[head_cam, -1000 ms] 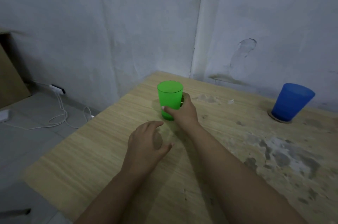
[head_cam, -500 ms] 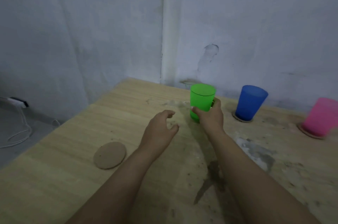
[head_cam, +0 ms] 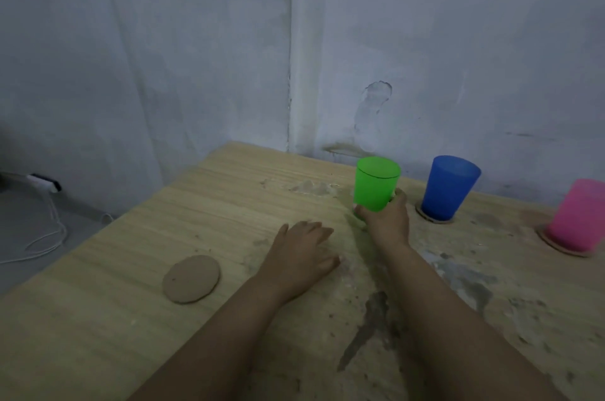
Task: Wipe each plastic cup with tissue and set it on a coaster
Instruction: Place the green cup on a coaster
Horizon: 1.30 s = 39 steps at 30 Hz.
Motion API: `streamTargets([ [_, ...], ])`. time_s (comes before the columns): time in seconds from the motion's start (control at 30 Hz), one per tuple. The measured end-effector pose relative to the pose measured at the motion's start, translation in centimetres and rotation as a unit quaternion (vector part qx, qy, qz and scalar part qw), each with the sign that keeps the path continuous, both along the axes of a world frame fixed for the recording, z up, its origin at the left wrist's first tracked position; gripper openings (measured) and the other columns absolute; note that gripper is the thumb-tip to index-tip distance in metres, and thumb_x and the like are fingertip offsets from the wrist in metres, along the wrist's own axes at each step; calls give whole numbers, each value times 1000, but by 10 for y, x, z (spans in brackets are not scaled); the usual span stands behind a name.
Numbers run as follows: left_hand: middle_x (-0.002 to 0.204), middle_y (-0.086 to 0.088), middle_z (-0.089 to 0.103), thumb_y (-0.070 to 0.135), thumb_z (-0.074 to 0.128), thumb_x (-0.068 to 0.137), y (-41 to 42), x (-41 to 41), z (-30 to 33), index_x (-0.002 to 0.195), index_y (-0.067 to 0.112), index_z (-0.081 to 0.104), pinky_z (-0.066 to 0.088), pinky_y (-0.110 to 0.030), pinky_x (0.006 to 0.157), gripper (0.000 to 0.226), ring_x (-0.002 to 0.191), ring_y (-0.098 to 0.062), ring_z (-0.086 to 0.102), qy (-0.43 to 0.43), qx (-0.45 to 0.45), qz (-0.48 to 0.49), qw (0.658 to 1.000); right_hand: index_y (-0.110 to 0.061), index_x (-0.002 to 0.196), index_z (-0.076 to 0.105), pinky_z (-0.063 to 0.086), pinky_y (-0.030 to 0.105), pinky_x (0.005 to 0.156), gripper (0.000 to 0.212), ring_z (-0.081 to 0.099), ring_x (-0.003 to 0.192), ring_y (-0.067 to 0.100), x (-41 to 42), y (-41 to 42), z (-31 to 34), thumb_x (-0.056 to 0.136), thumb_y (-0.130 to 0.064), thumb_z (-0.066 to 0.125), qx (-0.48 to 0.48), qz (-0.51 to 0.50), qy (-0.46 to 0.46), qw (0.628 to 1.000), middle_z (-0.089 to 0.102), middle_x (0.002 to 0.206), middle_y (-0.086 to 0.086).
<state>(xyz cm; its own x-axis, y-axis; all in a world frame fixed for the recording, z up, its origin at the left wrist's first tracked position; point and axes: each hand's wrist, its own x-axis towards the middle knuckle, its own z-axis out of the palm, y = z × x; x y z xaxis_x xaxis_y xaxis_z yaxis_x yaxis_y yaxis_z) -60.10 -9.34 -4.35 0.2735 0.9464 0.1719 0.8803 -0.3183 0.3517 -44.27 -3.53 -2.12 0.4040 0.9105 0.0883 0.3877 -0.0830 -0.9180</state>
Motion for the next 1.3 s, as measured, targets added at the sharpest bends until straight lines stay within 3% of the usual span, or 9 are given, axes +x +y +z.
streamTargets([
  [0.17, 150, 8, 35, 52, 53, 88, -21, -29, 7, 139, 32, 39, 9, -38, 117, 57, 140, -10, 25, -3, 36, 40, 999, 1, 133, 35, 35, 43, 103, 76, 39, 125, 37, -27, -30, -1, 72, -20, 77, -23, -65, -49, 996, 42, 135, 20],
  [0.3, 149, 8, 37, 55, 53, 83, -50, -78, 11, 139, 32, 42, 17, -37, 116, 61, 139, -10, 29, -10, 56, 93, 994, -3, 122, 46, 39, 39, 97, 58, 47, 118, 35, -63, -50, -1, 74, -21, 73, -10, 0, -56, 998, 50, 125, 19],
  [0.43, 145, 3, 44, 70, 40, 64, -79, -125, 12, 137, 28, 45, 28, -30, 112, 84, 134, -13, 37, -27, 49, 155, 986, -10, 111, 54, 43, 33, 87, 39, 53, 106, 26, -100, -67, 0, 76, -17, 68, -2, 128, -49, 991, 54, 116, 13],
  [0.57, 144, 3, 42, 67, 55, 69, -98, -148, 8, 142, 25, 35, 28, -28, 108, 87, 133, -17, 35, -53, -4, 195, 979, -12, 112, 58, 36, 24, 80, 34, 50, 98, 17, -129, -82, 0, 78, -13, 65, 8, 219, -47, 975, 54, 113, 8],
  [0.67, 140, -1, 45, 51, 68, 76, -99, -153, 0, 142, 22, 36, 28, -27, 105, 79, 130, -19, 36, -76, 9, 215, 974, -14, 109, 60, 36, 25, 78, 31, 51, 96, 17, -138, -85, -1, 79, -14, 64, 5, 236, -54, 970, 56, 110, 6],
  [1.03, 125, 4, 50, 37, 73, 72, -33, -100, 17, 142, 24, 34, 39, -31, 100, 80, 121, -17, 42, -187, 49, 134, 972, -15, 90, 66, 37, 21, 67, 14, 55, 81, 12, -67, -75, 3, 80, -6, 63, 33, 140, -46, 989, 62, 87, -1],
  [1.17, 130, 3, 49, 36, 72, 73, 16, -58, 20, 142, 23, 35, 40, -32, 102, 80, 124, -17, 42, -209, 33, 87, 974, -17, 89, 66, 38, 22, 73, 12, 56, 81, 11, -30, -67, 2, 82, -8, 62, 19, 79, -20, 997, 62, 85, -4],
  [1.3, 134, -5, 50, 30, 74, 71, 61, -18, 18, 141, 17, 37, 40, -32, 102, 79, 124, -20, 45, -217, 23, 50, 975, -20, 85, 63, 40, 19, 62, 9, 56, 75, 8, 4, -56, -1, 83, -11, 61, 23, 39, -30, 999, 60, 77, -9],
])
